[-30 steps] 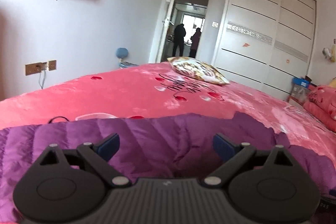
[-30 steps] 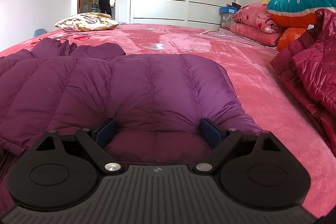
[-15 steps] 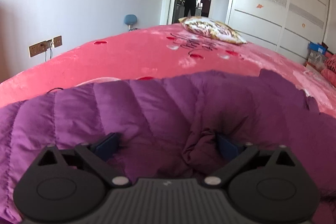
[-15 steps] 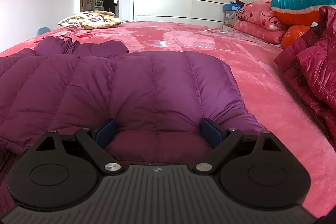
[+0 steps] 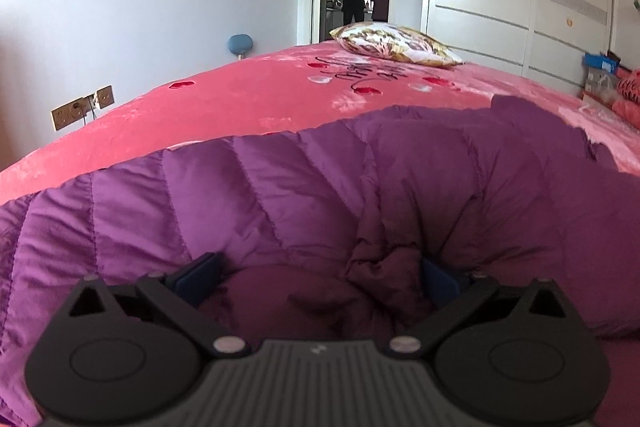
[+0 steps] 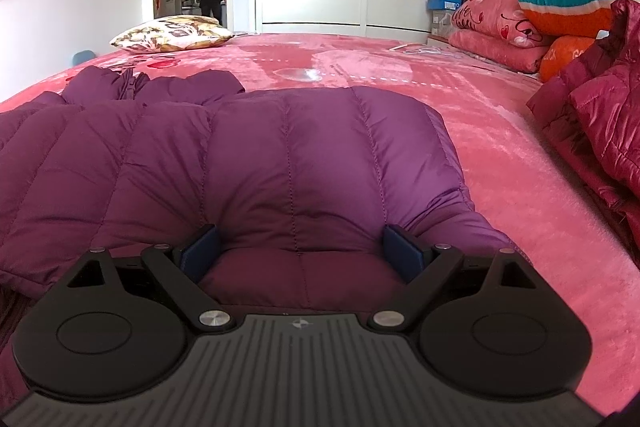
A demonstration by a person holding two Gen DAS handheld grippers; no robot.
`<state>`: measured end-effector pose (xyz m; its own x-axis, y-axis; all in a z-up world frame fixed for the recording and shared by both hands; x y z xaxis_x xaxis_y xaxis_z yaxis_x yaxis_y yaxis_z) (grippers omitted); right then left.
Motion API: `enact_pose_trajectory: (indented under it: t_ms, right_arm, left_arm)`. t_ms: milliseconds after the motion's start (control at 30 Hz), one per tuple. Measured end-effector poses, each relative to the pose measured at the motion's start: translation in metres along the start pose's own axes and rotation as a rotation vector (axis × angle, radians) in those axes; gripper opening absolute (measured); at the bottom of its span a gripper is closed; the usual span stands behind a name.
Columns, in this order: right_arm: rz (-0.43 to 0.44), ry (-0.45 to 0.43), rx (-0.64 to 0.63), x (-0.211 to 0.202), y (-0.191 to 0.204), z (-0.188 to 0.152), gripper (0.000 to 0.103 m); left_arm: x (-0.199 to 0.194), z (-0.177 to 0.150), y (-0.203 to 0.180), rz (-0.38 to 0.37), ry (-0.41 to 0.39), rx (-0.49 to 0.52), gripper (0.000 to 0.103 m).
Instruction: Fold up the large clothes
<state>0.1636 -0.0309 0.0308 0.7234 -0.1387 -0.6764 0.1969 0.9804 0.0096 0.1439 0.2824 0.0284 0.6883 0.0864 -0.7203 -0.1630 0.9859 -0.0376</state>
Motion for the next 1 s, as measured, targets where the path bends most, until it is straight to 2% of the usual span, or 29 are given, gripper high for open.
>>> enact_pose_trajectory:
  t_ms: [133,267,467,700,1000]
  right_arm:
    - [0.015,0.004,0.007,-0.003,-0.001,-0.001,0.103]
    - [0.027,0.05,-0.008,-0.015,-0.001,-0.002,0.103]
    - [-0.01,0.06,-0.035,-0.066,0.004,-0.021,0.103]
    - [0.012,0.045,-0.021,-0.127,-0.004,-0.061,0.103]
    - [0.068,0.111,0.092,-0.161,-0.023,-0.097,0.103]
  left_arm:
    - [-0.015,-0.003,0.003,-0.012,-0.026,-0.007,0.101]
    - [-0.04,-0.011,-0.002,-0.014,-0.063,0.031,0.1]
    - [-0.076,-0.026,-0.011,-0.056,-0.096,0.053,0.1]
    - [-0.108,-0.059,-0.025,-0.09,-0.066,0.131,0.1]
    - [-0.151,-0.098,-0.029,-0.093,-0.031,0.206,0.1]
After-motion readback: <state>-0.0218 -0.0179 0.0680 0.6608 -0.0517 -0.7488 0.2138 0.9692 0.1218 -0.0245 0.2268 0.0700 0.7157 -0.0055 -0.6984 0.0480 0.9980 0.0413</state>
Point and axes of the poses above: each gripper's, at about its wrist camera, not at the fingertips, and x roughly the way its jaws point, y to its left, z to its top, the point moved 4 cm from there along x, roughly the way its jaws point, and after that the axes turned 14 degrees about y, right-handed, at the moved point
